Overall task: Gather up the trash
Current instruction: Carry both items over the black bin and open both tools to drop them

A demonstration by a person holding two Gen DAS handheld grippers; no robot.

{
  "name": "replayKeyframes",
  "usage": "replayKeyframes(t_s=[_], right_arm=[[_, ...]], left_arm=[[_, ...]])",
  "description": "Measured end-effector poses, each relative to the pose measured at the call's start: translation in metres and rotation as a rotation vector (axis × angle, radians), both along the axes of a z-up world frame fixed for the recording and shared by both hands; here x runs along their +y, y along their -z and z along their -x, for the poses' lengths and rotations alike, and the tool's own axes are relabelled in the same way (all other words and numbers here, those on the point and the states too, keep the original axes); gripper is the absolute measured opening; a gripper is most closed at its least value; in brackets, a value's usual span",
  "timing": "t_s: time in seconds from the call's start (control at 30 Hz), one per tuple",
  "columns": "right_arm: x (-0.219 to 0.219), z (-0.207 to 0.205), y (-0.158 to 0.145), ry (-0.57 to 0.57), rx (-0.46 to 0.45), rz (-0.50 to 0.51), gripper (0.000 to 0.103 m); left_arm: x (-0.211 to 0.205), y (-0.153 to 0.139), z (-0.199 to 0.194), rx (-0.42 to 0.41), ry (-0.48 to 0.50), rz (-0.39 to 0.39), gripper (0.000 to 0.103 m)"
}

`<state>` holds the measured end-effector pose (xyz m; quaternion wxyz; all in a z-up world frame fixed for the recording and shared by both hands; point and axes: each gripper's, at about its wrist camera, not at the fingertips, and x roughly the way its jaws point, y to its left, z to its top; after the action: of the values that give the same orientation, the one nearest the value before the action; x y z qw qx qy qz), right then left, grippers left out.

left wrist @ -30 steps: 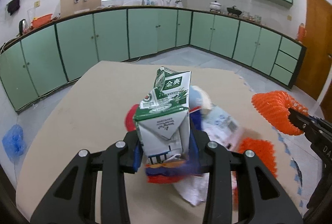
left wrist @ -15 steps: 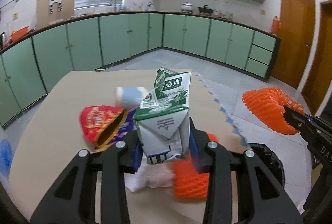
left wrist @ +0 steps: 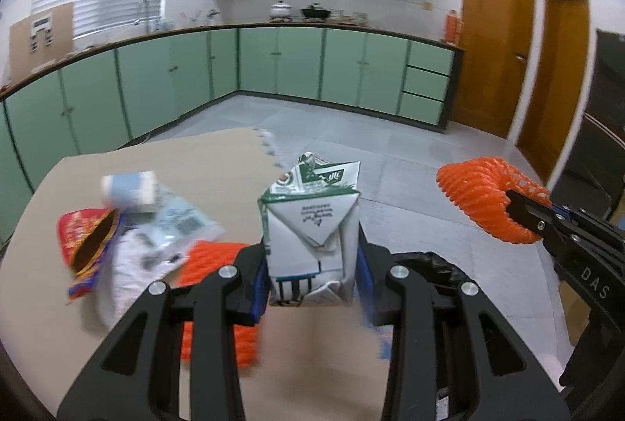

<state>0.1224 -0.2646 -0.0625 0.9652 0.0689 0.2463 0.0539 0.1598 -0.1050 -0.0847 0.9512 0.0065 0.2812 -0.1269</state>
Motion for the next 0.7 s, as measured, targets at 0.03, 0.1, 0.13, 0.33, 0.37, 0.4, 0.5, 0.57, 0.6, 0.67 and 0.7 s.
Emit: replayKeyframes(t_s=[0.03,0.1,0.13,0.33,0.37,0.4,0.5,0.57,0.6,0.67,0.7], right_arm=[[-0.006,0.002,0.002,0.015,0.003,-0.003,0.008],[-0.017,0.005,0.008,0.041,0.011,-0.005,0.008],[-0.023,0.006,0.011,0.053,0.016,-0.007,0.008],[-0.06,0.008,0.036,0.122,0.067,-0.018,0.008],[-0.065,0.007,0.04,0.132,0.078,-0.024,0.008],[-0.071,0.007,0.045,0.14,0.086,-0.029,0.008],[-0.085,0.005,0.058,0.164,0.114,-0.043,0.008],[-0.09,0.004,0.064,0.177,0.126,-0.043,0.009],[-0.094,0.003,0.069,0.186,0.136,-0.044,0.013],[-0.102,0.001,0.076,0.201,0.157,-0.056,0.018],[-0.105,0.0,0.078,0.207,0.162,-0.057,0.024]], left_arm=[[-0.005,0.002,0.0,0.001,0.012,0.0,0.035],[-0.02,0.009,0.0,0.004,0.048,-0.006,0.035],[-0.025,0.011,-0.001,0.006,0.059,-0.008,0.035],[-0.056,0.025,-0.01,0.039,0.123,-0.014,0.035],[-0.061,0.028,-0.013,0.05,0.133,-0.013,0.035],[-0.067,0.03,-0.016,0.059,0.143,-0.013,0.035],[-0.081,0.037,-0.02,0.072,0.17,-0.015,0.035],[-0.088,0.042,-0.023,0.086,0.186,-0.012,0.035],[-0.092,0.044,-0.023,0.094,0.197,-0.01,0.036],[-0.098,0.049,-0.023,0.1,0.216,-0.017,0.041],[-0.1,0.051,-0.023,0.099,0.222,-0.017,0.046]])
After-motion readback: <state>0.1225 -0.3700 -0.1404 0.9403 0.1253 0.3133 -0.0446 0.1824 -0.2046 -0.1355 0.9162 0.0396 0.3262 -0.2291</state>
